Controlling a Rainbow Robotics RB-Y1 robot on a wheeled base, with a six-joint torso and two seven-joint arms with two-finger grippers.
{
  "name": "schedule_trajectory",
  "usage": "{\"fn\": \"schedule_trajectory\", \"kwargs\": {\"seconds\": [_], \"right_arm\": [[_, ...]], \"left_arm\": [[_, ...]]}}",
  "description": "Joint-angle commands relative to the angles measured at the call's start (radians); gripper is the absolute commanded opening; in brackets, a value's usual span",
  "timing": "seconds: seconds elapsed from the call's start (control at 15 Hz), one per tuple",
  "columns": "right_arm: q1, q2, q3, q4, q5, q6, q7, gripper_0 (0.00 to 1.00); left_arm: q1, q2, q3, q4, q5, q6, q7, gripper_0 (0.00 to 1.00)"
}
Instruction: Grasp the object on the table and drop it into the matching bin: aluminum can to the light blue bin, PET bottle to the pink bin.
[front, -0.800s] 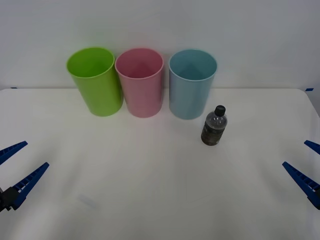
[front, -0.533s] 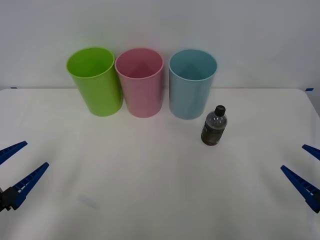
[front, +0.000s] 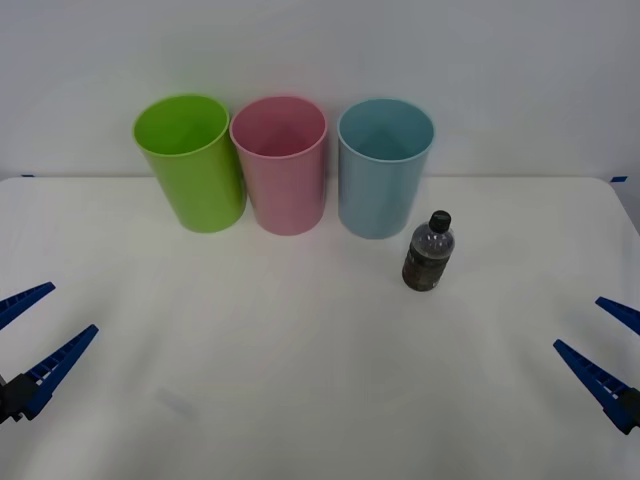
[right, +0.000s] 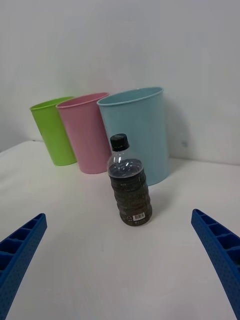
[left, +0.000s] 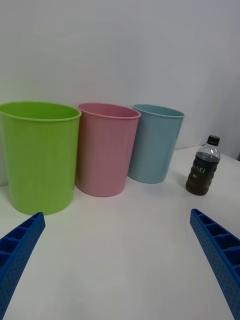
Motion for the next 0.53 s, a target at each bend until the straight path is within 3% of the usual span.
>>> {"fn": "schedule_trajectory", "kwargs": {"seconds": [0.07,0.53], "right_arm": [[0.001,0.0,0.043,-0.001,0.014,0.03,0.019,1.0],[-0.005,0.0,0.177,0.0,0.026,0.191,0.1,1.0]], "left_arm": [[0.0,0.0,0.0,0.0,0.0,0.0,0.0,1.0],[0.0,0.0,0.0,0.0,0.0,0.0,0.0,1.0]]}}
